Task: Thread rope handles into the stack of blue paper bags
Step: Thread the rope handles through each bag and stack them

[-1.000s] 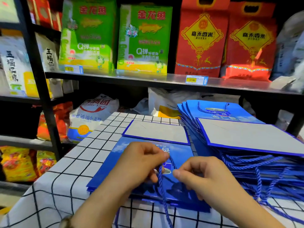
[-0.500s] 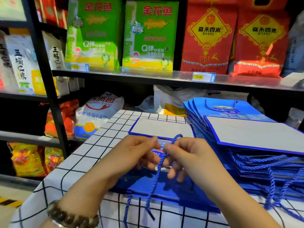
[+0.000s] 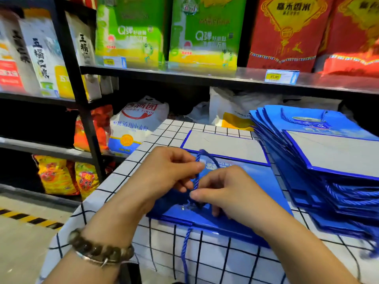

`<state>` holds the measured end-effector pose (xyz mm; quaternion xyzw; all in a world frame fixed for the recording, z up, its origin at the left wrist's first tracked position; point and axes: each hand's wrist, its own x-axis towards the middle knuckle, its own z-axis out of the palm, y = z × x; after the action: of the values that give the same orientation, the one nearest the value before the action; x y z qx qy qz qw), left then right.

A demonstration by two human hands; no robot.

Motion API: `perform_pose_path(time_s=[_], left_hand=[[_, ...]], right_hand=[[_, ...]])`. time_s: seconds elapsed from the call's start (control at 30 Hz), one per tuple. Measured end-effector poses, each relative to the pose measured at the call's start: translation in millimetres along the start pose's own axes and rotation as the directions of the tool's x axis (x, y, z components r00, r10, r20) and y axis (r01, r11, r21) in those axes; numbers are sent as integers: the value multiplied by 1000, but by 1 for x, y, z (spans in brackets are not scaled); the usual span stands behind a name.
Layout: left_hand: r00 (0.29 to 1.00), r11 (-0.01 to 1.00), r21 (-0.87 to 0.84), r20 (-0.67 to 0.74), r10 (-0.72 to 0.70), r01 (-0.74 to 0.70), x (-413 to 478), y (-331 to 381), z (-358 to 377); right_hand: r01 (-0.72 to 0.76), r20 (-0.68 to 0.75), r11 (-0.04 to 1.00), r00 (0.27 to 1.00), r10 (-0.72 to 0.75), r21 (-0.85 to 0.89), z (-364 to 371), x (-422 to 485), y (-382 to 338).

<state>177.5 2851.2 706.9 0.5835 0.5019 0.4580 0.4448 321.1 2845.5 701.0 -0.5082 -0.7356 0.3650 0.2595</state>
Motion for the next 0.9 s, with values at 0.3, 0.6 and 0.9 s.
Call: perform_pose_path(time_s=[0.3,0.6,0.9], left_hand=[[979,978,125,-91,180,-169,-14,-19,-22],[901,572,697,357,245,-432,-22,-41,-51],[829,422,721,411,379,-550,-24,-31,-54]], right_hand=[[-14,-30,948,999,24,317,12,10,-1],[7,-29,971,1000,0,238,19,9,1],[54,-11,998,998,-54,-12,15,15,-4]])
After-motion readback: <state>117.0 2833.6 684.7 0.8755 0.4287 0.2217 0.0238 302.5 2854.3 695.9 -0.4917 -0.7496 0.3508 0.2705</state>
